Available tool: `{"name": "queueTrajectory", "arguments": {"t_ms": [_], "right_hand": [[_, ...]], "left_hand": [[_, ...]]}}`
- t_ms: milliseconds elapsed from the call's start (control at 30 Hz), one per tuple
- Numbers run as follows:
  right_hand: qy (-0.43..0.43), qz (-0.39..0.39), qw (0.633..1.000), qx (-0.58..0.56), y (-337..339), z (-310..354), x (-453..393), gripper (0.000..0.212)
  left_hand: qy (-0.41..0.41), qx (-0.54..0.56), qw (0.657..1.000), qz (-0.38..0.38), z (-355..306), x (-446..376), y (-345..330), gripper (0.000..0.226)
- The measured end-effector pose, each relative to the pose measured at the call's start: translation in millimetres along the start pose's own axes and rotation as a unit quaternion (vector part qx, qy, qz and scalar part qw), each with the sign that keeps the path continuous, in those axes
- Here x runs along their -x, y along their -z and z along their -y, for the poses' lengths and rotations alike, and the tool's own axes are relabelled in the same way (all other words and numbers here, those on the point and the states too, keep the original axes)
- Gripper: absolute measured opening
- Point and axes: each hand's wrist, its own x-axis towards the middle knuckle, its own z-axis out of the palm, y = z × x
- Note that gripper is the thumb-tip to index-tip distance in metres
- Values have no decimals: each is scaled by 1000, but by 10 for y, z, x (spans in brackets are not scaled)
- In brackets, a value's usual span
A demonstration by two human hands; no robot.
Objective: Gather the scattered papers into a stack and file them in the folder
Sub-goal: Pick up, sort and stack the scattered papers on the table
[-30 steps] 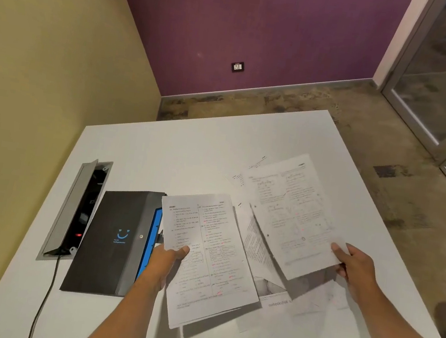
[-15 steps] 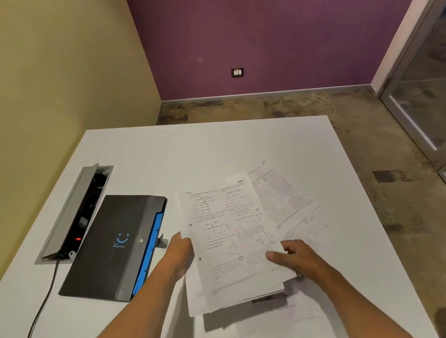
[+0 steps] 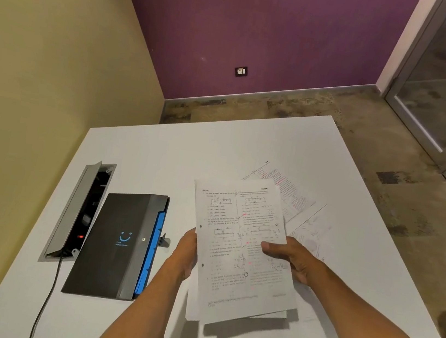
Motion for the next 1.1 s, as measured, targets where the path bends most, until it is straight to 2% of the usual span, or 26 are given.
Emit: {"name": "queueTrajectory", "arguments": {"t_ms": [33, 167, 200, 267, 300, 400, 467, 533, 633, 767, 933, 1033, 1100], "right_hand": [[17, -16, 1000, -7, -13, 13, -11, 62], [98, -61, 993, -7, -100, 139, -38, 60], [114, -66, 991, -1, -115, 183, -38, 57], [130, -79, 988, 7, -114, 249, -36, 54], [132, -85, 988, 9, -97, 257, -35, 55], [136, -123, 983, 24, -88, 245, -5, 59], [133, -138, 981, 36, -101, 196, 6, 58], [123, -140, 982, 41, -131, 160, 45, 51], [85, -128, 986, 70, -112, -1, 76, 52], [33, -112, 989, 88, -67, -226, 61, 43], [44, -95, 991, 81, -156, -106, 34, 37], [42, -26, 995, 90, -136, 18, -3, 44], [28, 3, 993, 118, -94, 40, -53, 41]], "left_hand": [[-12, 20, 1000, 2, -25, 49, -20, 31], [-59, 162, 983, 62, -198, 301, -117, 70], [-74, 164, 981, 69, -247, 352, -121, 77], [-114, 81, 986, 90, -338, 353, -94, 90], [-134, 11, 987, 88, -353, 309, -58, 88], [-145, -132, 978, 63, -334, 219, 14, 55], [-129, -139, 980, 67, -269, 185, 68, 47], [-123, -145, 979, 69, -196, 173, 103, 47], [-100, -186, 975, 77, -24, 142, 133, 47], [-65, -175, 979, 78, 235, 115, 119, 45], [-69, -116, 990, 35, 287, 56, 108, 36], [-48, -105, 993, 23, 267, 21, 134, 31], [-27, -87, 996, 16, 270, -9, 153, 32]]}}
